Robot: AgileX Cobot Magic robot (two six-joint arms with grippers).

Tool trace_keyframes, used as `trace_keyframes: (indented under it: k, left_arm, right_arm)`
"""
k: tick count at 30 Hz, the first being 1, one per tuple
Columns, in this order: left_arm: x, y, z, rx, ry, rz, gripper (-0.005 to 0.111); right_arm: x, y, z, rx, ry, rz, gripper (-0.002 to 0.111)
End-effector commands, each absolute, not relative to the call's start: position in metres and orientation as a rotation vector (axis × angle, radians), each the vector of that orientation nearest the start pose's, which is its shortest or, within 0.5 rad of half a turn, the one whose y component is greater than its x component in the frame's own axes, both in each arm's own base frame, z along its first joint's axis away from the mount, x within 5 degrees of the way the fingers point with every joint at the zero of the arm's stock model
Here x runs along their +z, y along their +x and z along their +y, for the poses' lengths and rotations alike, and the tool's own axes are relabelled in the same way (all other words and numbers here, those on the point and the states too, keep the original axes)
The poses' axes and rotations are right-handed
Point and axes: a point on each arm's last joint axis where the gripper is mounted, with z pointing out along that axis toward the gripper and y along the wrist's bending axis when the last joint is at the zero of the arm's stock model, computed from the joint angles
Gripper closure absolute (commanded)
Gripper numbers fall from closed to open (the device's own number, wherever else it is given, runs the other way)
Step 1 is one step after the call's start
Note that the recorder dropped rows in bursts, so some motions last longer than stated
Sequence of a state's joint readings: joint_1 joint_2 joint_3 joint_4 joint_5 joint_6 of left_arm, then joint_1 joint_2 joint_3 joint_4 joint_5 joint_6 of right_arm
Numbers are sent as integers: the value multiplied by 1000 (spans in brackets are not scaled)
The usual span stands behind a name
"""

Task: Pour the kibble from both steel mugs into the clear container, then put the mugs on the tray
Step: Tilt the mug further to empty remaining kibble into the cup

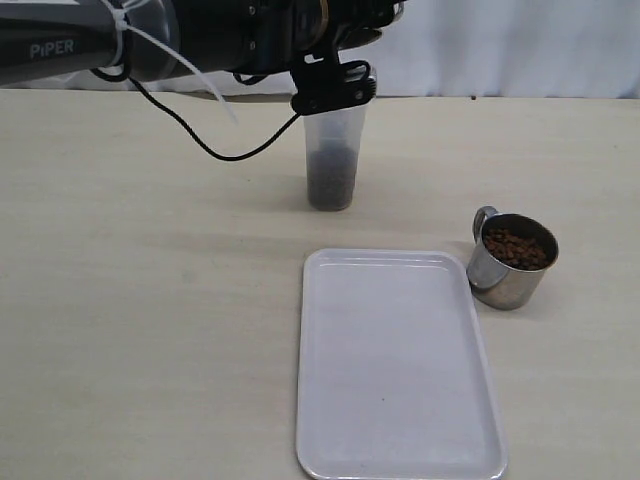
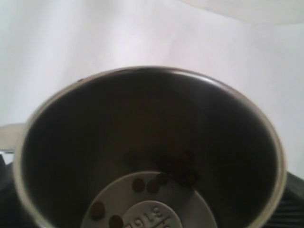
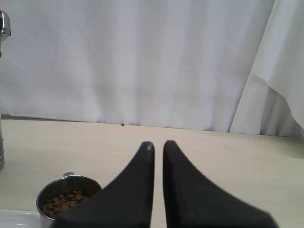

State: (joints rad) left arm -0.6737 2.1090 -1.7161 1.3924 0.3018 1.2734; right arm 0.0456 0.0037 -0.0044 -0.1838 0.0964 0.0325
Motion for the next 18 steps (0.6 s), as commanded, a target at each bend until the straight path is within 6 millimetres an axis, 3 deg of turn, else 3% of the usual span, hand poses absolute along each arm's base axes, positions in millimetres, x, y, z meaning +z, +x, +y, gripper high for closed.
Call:
trace_keyframes:
  k: [1,18]
  left_arm:
    - [269,410,-297,-1997,-2950,58,107]
    - [271,412,-296,-2027,-2851,163,107]
  right_arm:
    - [204,56,1,-97,-145,1578,103]
    - [204,56,1,-97,-145,1578,103]
